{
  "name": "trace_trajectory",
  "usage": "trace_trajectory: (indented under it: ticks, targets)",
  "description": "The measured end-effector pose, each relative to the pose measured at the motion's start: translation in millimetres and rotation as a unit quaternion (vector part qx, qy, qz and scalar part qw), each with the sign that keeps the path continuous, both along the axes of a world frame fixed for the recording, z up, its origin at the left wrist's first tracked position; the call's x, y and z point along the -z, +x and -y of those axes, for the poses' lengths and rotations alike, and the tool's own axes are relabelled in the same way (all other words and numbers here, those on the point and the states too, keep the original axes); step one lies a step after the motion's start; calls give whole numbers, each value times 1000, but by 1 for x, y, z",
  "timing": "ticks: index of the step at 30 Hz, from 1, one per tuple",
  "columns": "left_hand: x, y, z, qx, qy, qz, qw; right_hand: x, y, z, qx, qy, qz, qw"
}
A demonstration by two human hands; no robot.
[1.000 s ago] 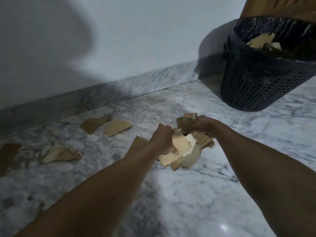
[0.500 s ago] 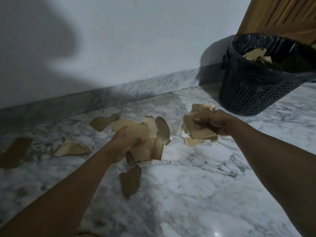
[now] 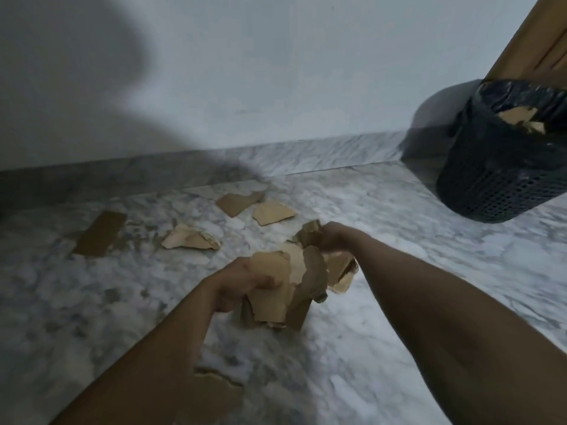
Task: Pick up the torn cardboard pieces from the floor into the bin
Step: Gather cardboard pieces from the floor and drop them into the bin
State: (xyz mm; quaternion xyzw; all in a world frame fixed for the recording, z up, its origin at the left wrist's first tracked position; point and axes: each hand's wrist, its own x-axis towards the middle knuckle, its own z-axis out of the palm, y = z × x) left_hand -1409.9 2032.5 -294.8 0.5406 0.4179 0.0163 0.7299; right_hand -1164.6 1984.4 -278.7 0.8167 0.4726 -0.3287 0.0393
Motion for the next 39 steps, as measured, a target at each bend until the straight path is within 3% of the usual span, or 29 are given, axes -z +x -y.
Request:
trace_trajectory:
  ticks: [2,7,10,12,14,15,17,18,20,21,24,25,28,30,35,39]
  targets:
    - [-2,-2,-7,3,-35,43,998,19,-3,19,40,2,23,999]
    - [-10,-18,-26,-34,-78,89,992,19,-6,93,247,90,-104,959]
    - [-20,-37,-40,0,-51,18,999,17,-10,124,335,120,-154,922]
    - [-29,-53,-45,90,-13,-72,993,12,-15,127,396,153,-196,884]
    - [-36,-67,-36,236,30,-186,953,-1,-25,114,428,169,-244,854]
    - [-39,-72,-26,316,61,-245,915,-1,-24,101,441,183,-248,843]
    - [-40,-78,2,450,158,-334,813,3,-26,76,443,188,-222,848]
    - [-37,-83,16,491,207,-350,770,11,-27,66,419,163,-179,875]
    - [-20,-96,35,526,266,-349,729,31,-32,53,333,68,-52,939]
    - [-10,-104,42,527,284,-353,719,40,-36,50,307,37,-14,951]
    - [6,-123,51,525,345,-373,683,28,-56,51,325,57,4,944]
    - [7,-126,53,518,357,-371,683,30,-54,51,332,72,-15,940]
    - [4,-127,54,475,366,-337,725,27,-57,59,343,98,-73,931]
    - [5,-126,50,455,370,-322,743,46,-42,68,390,111,-140,903]
    - [6,-116,45,445,364,-324,752,22,-55,101,456,138,-217,852]
    - [9,-111,39,458,327,-323,760,-5,-62,111,464,73,-307,827]
